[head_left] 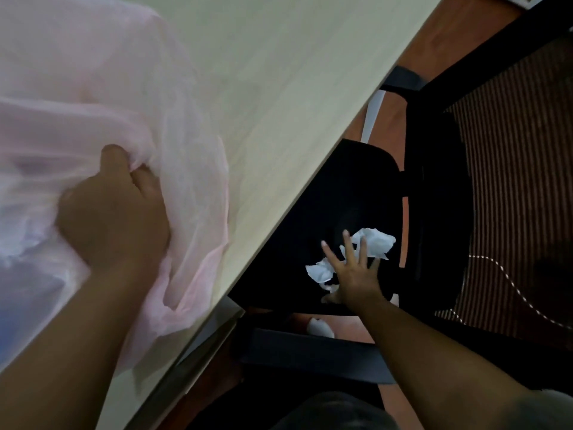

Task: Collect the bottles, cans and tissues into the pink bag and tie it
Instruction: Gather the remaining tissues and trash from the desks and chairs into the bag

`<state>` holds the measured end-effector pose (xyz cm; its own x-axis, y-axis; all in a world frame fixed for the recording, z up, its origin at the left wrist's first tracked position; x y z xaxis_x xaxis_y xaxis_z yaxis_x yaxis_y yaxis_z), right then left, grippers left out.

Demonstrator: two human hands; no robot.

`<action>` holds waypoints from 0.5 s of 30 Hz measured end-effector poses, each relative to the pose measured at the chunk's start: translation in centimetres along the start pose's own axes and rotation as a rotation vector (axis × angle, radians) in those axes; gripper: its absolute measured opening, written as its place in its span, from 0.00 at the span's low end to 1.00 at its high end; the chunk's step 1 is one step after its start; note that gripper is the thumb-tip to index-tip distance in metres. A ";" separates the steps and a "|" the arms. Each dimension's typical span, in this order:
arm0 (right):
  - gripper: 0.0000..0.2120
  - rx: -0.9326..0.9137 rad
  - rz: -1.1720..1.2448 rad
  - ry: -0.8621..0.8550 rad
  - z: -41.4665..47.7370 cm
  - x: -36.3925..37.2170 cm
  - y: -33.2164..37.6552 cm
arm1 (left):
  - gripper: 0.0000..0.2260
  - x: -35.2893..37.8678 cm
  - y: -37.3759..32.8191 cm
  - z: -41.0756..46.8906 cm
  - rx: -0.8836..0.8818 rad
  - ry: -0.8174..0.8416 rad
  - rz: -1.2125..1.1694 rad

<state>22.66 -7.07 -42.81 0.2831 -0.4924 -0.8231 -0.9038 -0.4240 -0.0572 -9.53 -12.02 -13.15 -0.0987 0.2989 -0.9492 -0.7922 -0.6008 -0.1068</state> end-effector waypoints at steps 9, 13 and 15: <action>0.40 -0.129 -0.138 0.023 2.9 -0.3 0.0 | 0.12 0.2 0.0 0.2 0.026 -0.010 -0.009; 0.23 -0.199 -0.189 0.043 4.6 2.6 -0.7 | 0.12 0.3 0.1 0.4 0.033 -0.021 -0.020; 0.23 -0.211 -0.166 0.015 5.5 3.7 -1.1 | 0.13 0.4 0.2 0.4 0.025 -0.022 -0.029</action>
<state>22.96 -4.24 -48.87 0.4284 -0.4134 -0.8035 -0.7581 -0.6483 -0.0707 -9.96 -11.76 -13.47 -0.0885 0.3320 -0.9391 -0.8096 -0.5733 -0.1264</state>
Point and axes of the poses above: each hand's wrist, its own z-axis towards the middle knuckle, its own x-axis out of the palm, y = z × x, the point moved 6 cm from there along z, towards the middle knuckle, and after that the axes turned 9 degrees about x, right-handed, at the moved point
